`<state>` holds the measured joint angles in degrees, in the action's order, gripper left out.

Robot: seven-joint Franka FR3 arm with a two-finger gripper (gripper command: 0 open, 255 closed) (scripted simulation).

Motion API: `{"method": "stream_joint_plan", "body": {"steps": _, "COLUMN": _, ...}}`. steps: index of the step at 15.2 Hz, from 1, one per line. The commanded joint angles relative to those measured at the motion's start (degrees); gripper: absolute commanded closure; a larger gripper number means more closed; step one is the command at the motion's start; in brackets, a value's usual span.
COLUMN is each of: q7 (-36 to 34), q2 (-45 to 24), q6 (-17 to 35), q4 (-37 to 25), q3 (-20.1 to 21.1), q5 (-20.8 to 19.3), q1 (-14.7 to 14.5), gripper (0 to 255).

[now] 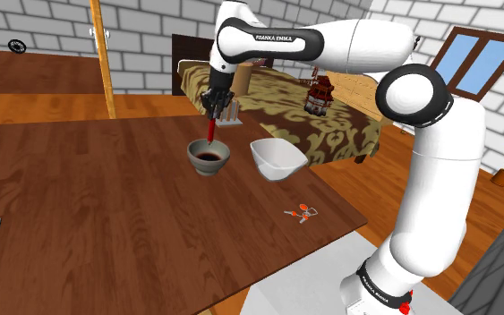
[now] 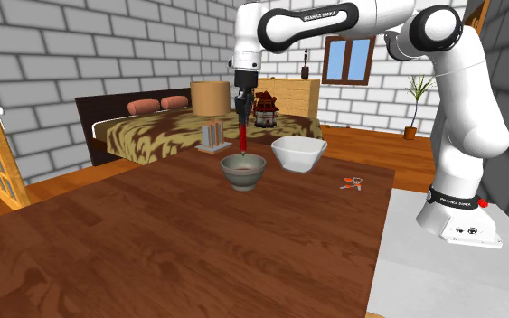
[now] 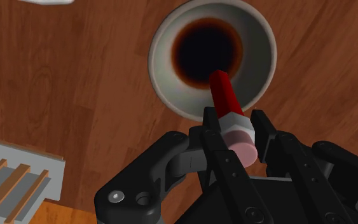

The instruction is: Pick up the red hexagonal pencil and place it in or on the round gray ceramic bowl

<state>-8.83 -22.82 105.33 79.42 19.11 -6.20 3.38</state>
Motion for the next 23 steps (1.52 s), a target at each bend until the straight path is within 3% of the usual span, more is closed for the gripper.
{"method": "stream_joint_plan", "body": {"steps": 1, "q7": -0.11, "q2": 0.14, "q6": 1.70, "q4": 1.81, "q3": 0.00, "q5": 0.00, "q1": 0.07, "gripper": 255}}
{"method": "stream_joint_plan", "body": {"steps": 10, "q7": -0.14, "q2": 0.08, "q6": 2.97, "q4": 3.04, "q3": -0.04, "q5": -0.04, "q1": 0.15, "gripper": 255}}
{"method": "stream_joint_plan", "body": {"steps": 11, "q7": -0.14, "q2": 0.08, "q6": 2.98, "q4": 3.04, "q3": -0.04, "q5": -0.04, "q1": 0.15, "gripper": 0}}
{"method": "stream_joint_plan", "body": {"steps": 16, "q7": -0.14, "q2": 0.08, "q6": 2.97, "q4": 3.04, "q3": -0.04, "q5": -0.04, "q1": 0.15, "gripper": 0}}
{"method": "stream_joint_plan", "body": {"steps": 20, "q7": 0.15, "q2": 0.68, "q6": -4.01, "q4": -3.41, "q3": 0.15, "q5": 0.24, "q1": -0.10, "gripper": 0}}
{"method": "stream_joint_plan", "body": {"steps": 23, "q7": 0.15, "q2": 0.68, "q6": -4.01, "q4": -3.40, "q3": 0.14, "q5": 0.24, "q1": -0.10, "gripper": 0}}
